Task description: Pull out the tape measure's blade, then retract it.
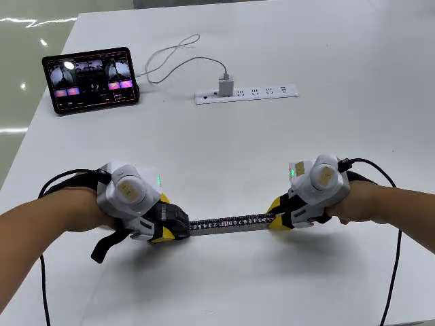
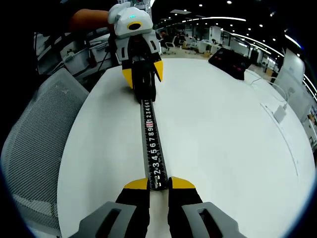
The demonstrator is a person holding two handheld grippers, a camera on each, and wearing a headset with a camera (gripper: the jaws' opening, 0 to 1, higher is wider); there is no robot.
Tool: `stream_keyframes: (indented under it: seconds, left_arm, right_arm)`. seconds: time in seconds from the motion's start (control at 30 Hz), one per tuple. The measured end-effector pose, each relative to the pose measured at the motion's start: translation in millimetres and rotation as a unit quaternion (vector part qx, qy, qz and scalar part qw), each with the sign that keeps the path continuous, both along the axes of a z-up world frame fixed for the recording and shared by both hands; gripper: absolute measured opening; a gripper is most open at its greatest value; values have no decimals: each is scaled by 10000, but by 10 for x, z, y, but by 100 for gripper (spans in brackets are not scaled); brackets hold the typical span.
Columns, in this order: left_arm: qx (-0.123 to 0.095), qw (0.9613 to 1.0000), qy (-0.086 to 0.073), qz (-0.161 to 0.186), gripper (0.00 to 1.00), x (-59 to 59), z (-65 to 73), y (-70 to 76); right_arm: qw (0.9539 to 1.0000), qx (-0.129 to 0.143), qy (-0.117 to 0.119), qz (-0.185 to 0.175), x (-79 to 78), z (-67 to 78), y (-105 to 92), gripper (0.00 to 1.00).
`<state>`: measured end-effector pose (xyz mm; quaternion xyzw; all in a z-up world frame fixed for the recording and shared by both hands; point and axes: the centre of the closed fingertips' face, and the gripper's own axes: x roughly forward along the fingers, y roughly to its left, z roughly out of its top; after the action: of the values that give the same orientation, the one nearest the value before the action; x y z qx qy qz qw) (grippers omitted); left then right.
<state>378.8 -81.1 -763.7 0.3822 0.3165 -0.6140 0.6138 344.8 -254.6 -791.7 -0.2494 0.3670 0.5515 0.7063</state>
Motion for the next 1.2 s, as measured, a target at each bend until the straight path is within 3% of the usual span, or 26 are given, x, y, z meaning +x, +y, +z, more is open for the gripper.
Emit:
stream_keyframes:
  seconds: [1.2]
  left_arm:
    - [-20,10000,-4,28,32,-1,-2,1]
  right_arm:
    - [9999,-65,51,-87,-31,9,-227,9]
